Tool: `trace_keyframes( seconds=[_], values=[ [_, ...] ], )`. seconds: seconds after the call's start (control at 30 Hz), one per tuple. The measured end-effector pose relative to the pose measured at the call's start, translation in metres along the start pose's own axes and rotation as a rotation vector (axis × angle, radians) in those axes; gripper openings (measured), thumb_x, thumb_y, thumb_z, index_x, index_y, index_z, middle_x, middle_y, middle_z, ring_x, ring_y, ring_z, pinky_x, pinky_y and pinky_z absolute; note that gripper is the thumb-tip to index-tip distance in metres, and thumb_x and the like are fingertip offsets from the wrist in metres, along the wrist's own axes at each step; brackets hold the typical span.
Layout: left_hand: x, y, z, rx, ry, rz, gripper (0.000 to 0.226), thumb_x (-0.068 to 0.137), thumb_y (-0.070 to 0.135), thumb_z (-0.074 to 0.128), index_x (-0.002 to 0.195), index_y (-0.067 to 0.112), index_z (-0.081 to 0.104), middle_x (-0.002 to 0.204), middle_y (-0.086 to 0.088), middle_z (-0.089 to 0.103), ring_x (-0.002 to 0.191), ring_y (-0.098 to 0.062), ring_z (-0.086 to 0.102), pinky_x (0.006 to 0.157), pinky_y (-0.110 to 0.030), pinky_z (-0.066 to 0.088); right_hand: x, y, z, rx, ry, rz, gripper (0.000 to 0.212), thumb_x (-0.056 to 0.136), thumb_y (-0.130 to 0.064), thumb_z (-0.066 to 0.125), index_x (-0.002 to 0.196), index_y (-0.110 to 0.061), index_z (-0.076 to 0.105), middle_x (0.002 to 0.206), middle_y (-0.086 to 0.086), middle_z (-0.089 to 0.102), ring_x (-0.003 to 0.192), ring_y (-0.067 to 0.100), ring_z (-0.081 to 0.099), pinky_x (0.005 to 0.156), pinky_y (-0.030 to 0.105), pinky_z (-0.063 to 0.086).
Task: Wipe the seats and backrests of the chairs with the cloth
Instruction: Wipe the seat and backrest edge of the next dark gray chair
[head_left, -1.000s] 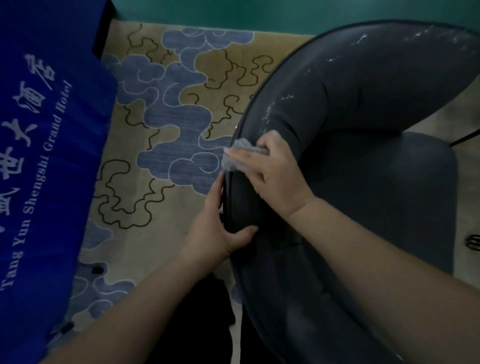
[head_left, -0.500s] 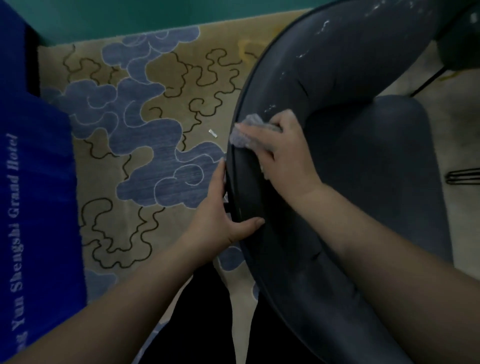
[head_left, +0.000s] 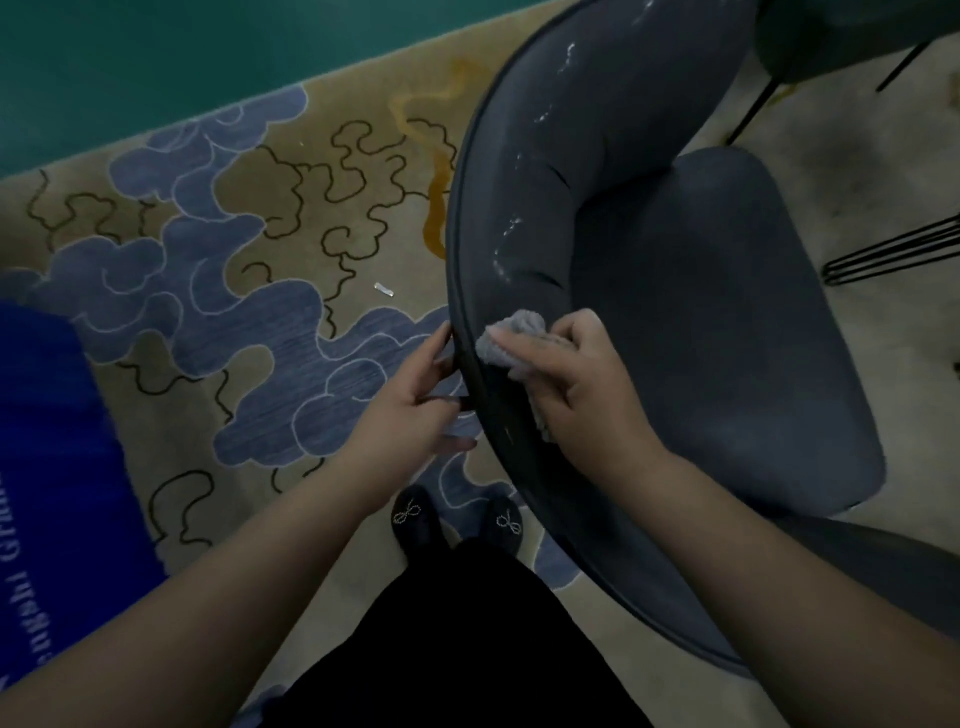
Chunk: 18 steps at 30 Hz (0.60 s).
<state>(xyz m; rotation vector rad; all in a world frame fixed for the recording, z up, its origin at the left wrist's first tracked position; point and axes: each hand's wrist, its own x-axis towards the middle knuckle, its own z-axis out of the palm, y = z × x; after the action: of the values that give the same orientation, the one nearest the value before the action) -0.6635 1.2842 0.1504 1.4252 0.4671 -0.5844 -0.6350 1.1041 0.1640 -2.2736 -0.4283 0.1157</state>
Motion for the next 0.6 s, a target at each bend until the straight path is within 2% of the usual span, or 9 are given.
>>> trace_keyframes(
  seconds=[0.07,0.13,0.23,0.33,0.43,0.5,0.6],
  values=[
    [-0.001,0.002,-0.001,0.010,-0.011,-0.013,0.082,0.091,-0.013,0.039,0.149,0.044,0.029,0.146,0.012,0.046,0.107,-0.011,0.067,0.072,-0.032,0.059,-0.016,-0.003,-0.006,-0.038,-0.037,-0.021,0.032,0.090,-0.016,0.055,0.118,-0.024,0.067,0.092,0.008,0.042,0.081,0.021,0.049,0.071,0.030,0.049],
    [-0.003,0.001,0.000,0.036,-0.023,-0.028,0.087,0.089,-0.016,0.039,0.148,0.048,0.030,0.142,0.019,0.047,0.104,-0.006,0.067,0.069,-0.029,0.058,-0.034,-0.004,-0.013,-0.085,-0.103,-0.042,0.031,0.090,-0.026,0.051,0.114,-0.023,0.070,0.089,0.010,0.044,0.079,0.024,0.049,0.066,0.038,0.049],
    [-0.008,-0.002,0.002,0.084,-0.018,-0.032,0.092,0.088,-0.017,0.043,0.146,0.053,0.029,0.133,0.028,0.046,0.102,-0.001,0.066,0.068,-0.028,0.058,-0.042,-0.007,-0.025,-0.111,-0.139,-0.054,0.024,0.089,-0.020,0.058,0.108,-0.021,0.074,0.086,0.010,0.044,0.077,0.024,0.048,0.066,0.036,0.047],
    [-0.013,-0.003,0.004,0.148,-0.020,-0.033,0.095,0.086,-0.017,0.043,0.141,0.059,0.030,0.131,0.033,0.046,0.106,-0.008,0.066,0.069,-0.027,0.055,-0.013,-0.015,-0.023,-0.169,-0.093,-0.033,0.027,0.092,-0.024,0.052,0.108,-0.023,0.073,0.091,0.009,0.045,0.081,0.021,0.045,0.069,0.028,0.040],
    [-0.019,0.000,0.005,0.232,0.007,-0.020,0.095,0.086,-0.011,0.045,0.123,0.076,0.034,0.121,0.045,0.046,0.103,-0.004,0.066,0.065,-0.023,0.052,0.006,-0.020,-0.014,-0.186,-0.244,0.072,0.037,0.090,-0.029,0.043,0.118,-0.028,0.067,0.106,0.009,0.049,0.094,0.023,0.049,0.079,0.031,0.042],
    [-0.020,0.003,0.005,0.283,0.019,-0.006,0.096,0.086,-0.009,0.048,0.111,0.083,0.034,0.108,0.054,0.046,0.098,-0.004,0.067,0.064,-0.024,0.053,-0.013,-0.015,-0.016,-0.169,-0.308,0.064,0.034,0.089,-0.040,0.051,0.113,-0.026,0.069,0.105,0.007,0.047,0.096,0.021,0.049,0.081,0.035,0.045],
    [-0.020,0.006,0.007,0.326,0.041,-0.006,0.095,0.085,-0.009,0.050,0.125,0.075,0.032,0.099,0.056,0.043,0.089,-0.014,0.067,0.063,-0.034,0.050,-0.051,-0.007,-0.028,-0.163,-0.344,-0.049,0.020,0.090,-0.030,0.062,0.106,-0.031,0.073,0.095,0.005,0.042,0.090,0.024,0.047,0.076,0.045,0.047]
  ],
)
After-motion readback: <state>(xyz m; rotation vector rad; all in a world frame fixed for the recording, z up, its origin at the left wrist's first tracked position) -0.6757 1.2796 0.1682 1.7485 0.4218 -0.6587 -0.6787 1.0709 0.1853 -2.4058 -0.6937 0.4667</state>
